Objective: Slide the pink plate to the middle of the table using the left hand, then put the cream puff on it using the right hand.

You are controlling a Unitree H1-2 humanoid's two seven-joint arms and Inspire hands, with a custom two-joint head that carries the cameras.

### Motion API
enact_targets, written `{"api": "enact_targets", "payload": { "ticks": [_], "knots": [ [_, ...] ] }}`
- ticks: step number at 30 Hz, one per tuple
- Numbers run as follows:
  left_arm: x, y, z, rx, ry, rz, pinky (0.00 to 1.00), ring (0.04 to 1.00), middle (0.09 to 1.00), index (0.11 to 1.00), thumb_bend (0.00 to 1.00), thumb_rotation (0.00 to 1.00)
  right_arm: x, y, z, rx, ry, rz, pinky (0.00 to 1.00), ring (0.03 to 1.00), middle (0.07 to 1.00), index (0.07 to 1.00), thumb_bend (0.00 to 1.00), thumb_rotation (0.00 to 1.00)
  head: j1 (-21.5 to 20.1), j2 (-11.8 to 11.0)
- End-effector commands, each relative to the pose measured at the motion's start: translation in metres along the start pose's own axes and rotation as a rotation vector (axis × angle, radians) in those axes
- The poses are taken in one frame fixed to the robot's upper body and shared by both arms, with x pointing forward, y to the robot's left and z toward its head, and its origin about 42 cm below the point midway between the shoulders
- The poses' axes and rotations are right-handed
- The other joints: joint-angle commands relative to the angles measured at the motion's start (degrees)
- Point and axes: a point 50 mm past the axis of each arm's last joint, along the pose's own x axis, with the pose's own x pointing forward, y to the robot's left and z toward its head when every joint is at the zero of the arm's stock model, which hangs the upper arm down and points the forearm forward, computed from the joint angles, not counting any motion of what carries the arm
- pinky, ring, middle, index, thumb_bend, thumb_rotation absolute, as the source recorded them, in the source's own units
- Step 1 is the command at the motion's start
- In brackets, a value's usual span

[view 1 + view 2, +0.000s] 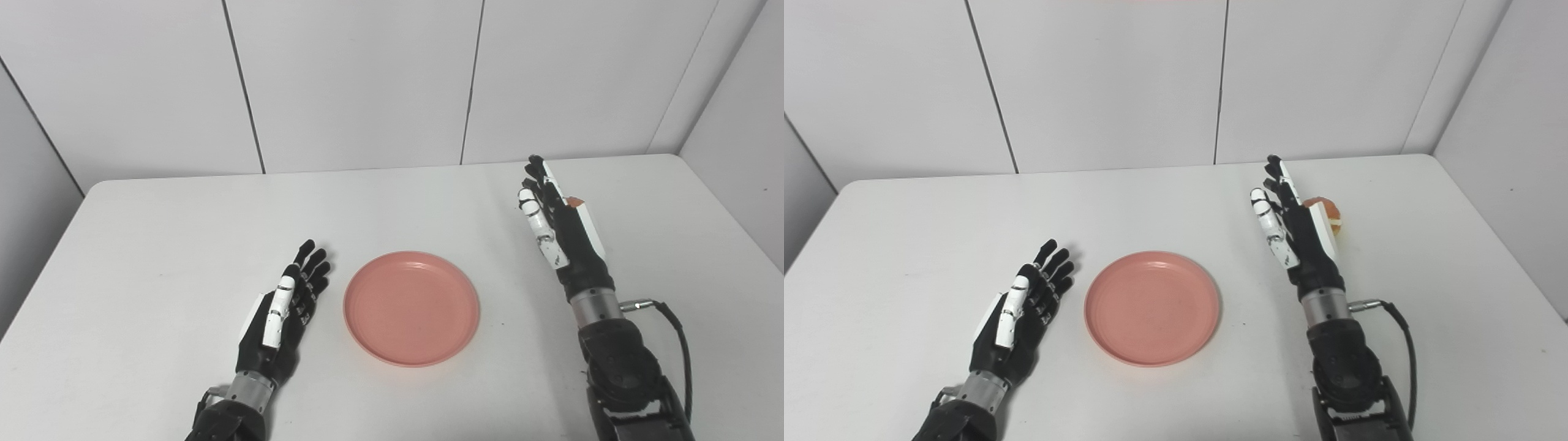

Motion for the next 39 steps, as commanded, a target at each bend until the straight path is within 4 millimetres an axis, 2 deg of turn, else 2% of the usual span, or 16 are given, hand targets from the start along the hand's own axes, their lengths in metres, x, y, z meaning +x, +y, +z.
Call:
{"api": "enact_targets", "payload": {
  "ticks": [1,4,7,8,13,20,26,31,39],
  "knots": [
    [-0.021,0.015,-0.027,-0.003,0.120,0.058,1.00,0.973,0.977,0.972,0.40,1.00,0.012,-0.018,0.020,-0.086,-0.088,-0.062,0.79,0.904,0.950,0.960,0.51,0.93,0.07,0.04],
    [-0.023,0.017,-0.027,0.001,0.120,0.065,0.99,0.970,0.973,0.966,0.40,1.00,0.021,-0.034,0.025,-0.245,-0.089,-0.099,0.79,0.896,0.943,0.955,0.53,0.91,-0.83,-0.17],
    [-0.023,0.019,-0.028,0.000,0.122,0.066,1.00,0.972,0.975,0.969,0.40,1.00,0.028,-0.047,0.026,-0.318,-0.080,-0.109,0.83,0.911,0.956,0.967,0.55,0.87,-1.65,-0.67],
    [-0.023,0.020,-0.028,0.001,0.122,0.067,1.00,0.973,0.975,0.969,0.39,1.00,0.030,-0.050,0.026,-0.327,-0.070,-0.114,0.84,0.913,0.957,0.970,0.59,0.80,-1.65,-0.67],
    [-0.024,0.024,-0.029,-0.001,0.114,0.068,1.00,0.979,0.980,0.971,0.40,1.00,0.040,-0.066,0.026,-0.387,-0.022,-0.143,0.81,0.910,0.957,0.978,0.69,0.63,-3.98,-1.82],
    [-0.023,0.031,-0.032,-0.015,0.128,0.069,1.00,0.991,0.993,0.987,0.36,1.00,0.054,-0.075,0.020,-0.498,0.018,-0.154,0.79,0.928,0.992,0.982,0.83,0.45,-4.79,-2.41],
    [-0.024,0.033,-0.032,-0.023,0.127,0.064,1.00,0.991,0.995,0.987,0.36,1.00,0.066,-0.080,0.015,-0.619,0.069,-0.132,0.72,0.923,1.000,0.993,0.88,0.46,-5.64,-2.23],
    [-0.024,0.034,-0.032,-0.016,0.126,0.070,1.00,0.983,0.988,0.980,0.36,1.00,0.075,-0.086,0.010,-0.682,0.125,-0.091,0.73,0.950,1.000,1.000,0.91,0.51,-5.44,-2.27],
    [-0.025,0.034,-0.030,-0.021,0.130,0.066,1.00,0.983,0.987,0.979,0.37,1.00,0.089,-0.090,-0.006,-0.738,0.203,-0.031,0.72,0.953,1.000,1.000,0.94,0.52,-5.17,-1.57]
  ]
}}
